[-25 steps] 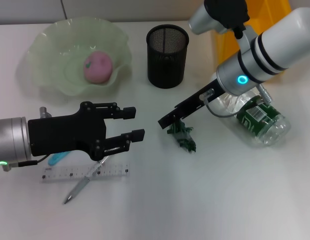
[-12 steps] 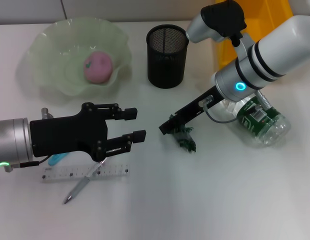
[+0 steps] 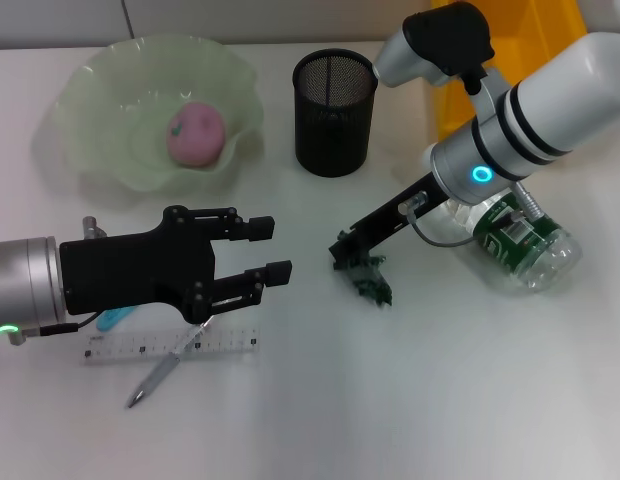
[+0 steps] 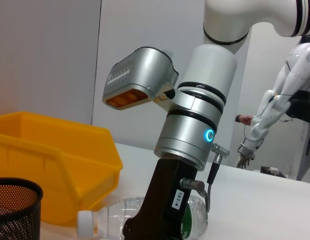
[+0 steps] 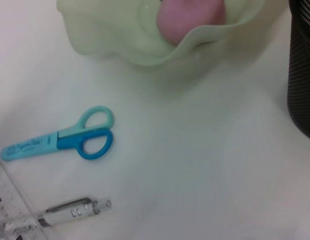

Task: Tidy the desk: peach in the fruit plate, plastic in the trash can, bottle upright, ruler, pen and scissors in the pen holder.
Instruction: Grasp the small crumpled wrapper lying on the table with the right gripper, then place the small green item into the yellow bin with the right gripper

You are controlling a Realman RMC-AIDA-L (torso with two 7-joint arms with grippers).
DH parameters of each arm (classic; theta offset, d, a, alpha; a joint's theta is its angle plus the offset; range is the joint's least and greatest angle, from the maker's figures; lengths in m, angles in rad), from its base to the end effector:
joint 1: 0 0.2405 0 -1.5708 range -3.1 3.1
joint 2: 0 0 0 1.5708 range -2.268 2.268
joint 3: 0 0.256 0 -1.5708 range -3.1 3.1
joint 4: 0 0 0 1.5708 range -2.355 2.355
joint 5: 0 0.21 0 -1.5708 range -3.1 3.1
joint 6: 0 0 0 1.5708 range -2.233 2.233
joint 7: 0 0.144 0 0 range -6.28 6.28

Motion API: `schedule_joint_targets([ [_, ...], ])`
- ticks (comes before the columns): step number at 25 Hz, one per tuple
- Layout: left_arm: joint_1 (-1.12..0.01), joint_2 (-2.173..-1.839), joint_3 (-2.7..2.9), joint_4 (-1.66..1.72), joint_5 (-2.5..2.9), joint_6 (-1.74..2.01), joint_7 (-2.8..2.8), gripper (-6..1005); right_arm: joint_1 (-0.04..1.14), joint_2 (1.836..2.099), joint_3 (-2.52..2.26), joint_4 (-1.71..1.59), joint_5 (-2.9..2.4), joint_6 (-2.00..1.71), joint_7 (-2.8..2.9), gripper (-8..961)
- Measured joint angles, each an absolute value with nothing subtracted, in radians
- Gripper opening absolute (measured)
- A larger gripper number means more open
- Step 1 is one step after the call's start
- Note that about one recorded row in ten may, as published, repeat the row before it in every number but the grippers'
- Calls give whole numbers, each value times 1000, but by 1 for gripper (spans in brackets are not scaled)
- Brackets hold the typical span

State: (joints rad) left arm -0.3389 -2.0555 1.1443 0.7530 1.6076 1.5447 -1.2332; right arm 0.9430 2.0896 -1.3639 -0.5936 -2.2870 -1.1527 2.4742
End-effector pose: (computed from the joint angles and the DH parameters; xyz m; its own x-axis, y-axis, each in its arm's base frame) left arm -0.2523 0.2894 -0.0169 0.8186 0.1758 0.5468 0.2844 -0.9512 -0.1198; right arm 0.1664 0.3949 -0.0911 0.6687 -0.7396 0.0768 -0.7072 -0.6645 -0.2415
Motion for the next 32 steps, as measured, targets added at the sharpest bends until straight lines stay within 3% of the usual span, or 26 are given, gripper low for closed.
schedule_joint_targets([
  [11, -332, -2054, 1140, 753, 1608, 1545, -1233, 519, 927, 2090, -1364, -614, -2287, -1159, 2473, 215],
  [15, -329, -2055, 1120, 753, 1608, 1545, -1233, 519, 884, 2088, -1362, -667, -2287, -1171, 2473, 138],
  [19, -328, -2055, 1118, 753, 1608, 1546, -1233, 519, 829, 2086, -1354, -744, -2287, -1194, 2473, 113],
  [32, -325, -2053, 1101, 752, 1608, 1546, -1216, 520, 426, 2081, -1272, -1140, -1985, -1323, 2235, 96],
])
